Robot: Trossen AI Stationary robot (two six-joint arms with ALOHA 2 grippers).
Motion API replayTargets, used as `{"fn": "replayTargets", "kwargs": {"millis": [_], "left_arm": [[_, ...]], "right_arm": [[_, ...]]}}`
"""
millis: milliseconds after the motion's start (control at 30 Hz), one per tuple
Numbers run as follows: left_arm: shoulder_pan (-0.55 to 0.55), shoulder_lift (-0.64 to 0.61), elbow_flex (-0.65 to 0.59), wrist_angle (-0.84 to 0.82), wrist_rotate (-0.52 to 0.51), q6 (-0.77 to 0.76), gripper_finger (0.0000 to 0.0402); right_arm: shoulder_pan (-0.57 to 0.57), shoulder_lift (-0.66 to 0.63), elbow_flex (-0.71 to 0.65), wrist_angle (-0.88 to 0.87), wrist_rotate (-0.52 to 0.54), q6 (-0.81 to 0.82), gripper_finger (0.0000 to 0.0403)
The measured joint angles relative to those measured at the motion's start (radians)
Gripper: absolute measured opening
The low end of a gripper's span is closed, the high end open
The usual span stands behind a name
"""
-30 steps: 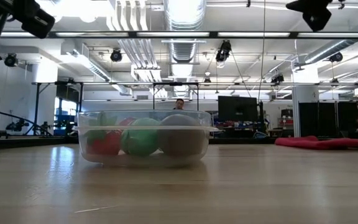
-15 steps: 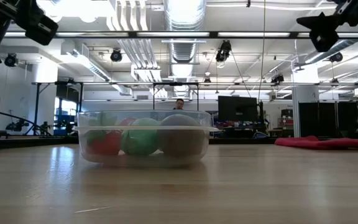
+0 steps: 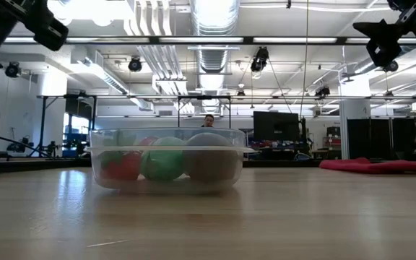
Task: Pick and placing Produce into tupperware
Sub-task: Return to Home Position
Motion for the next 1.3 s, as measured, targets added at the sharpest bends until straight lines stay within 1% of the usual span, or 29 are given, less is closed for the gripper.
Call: {"fn": "replayTargets", "kwargs": {"millis": [67, 133, 300, 400, 533, 667, 800, 933, 1033, 1133, 1233, 1300], "left_arm": [[0.0, 0.0, 0.0, 0.043, 0.008, -0.03, 0.0255], [0.0, 0.0, -0.001, 0.047, -0.001, -0.031, 0.0255], [-0.009, 0.01, -0.013, 0.043, -0.073, 0.028, 0.0255], [-0.042, 0.017, -0.028, 0.05, -0.119, 0.042, 0.0255], [-0.138, 0.049, -0.029, 0.047, -0.135, 0.034, 0.0255], [-0.276, 0.096, -0.029, 0.081, -0.198, 0.104, 0.0255], [-0.421, 0.15, -0.029, 0.136, -0.234, 0.169, 0.0255], [-0.521, 0.198, -0.03, 0.136, -0.266, 0.254, 0.0255], [-0.534, 0.231, -0.03, 0.125, -0.268, 0.293, 0.0255], [-0.534, 0.251, -0.03, 0.07, -0.267, 0.282, 0.0255], [-0.533, 0.254, -0.031, 0.05, -0.219, 0.254, 0.0255], [-0.533, 0.234, -0.031, 0.053, -0.2, 0.241, 0.0255]], "right_arm": [[0.0, 0.002, 0.001, -0.003, 0.0, 0.0, 0.0248], [0.0, 0.005, 0.002, 0.001, 0.001, 0.0, 0.0249], [0.0, 0.015, 0.002, 0.009, 0.004, 0.012, 0.0249], [0.0, 0.022, 0.002, 0.011, 0.004, 0.035, 0.0249], [0.0, 0.023, 0.002, 0.012, 0.004, 0.058, 0.0249], [0.0, 0.023, 0.002, 0.018, 0.004, 0.062, 0.0249], [0.0, 0.031, 0.002, 0.031, 0.004, 0.067, 0.0249], [0.0, 0.046, 0.002, 0.056, 0.004, 0.061, 0.0249], [0.0, 0.066, 0.002, 0.077, -0.002, 0.046, 0.0249], [0.0, 0.094, 0.002, 0.085, -0.021, 0.023, 0.0249], [0.0, 0.115, -0.002, 0.112, -0.043, -0.01, 0.0249], [0.0, 0.113, -0.006, 0.13, -0.054, -0.034, 0.0249]]}}
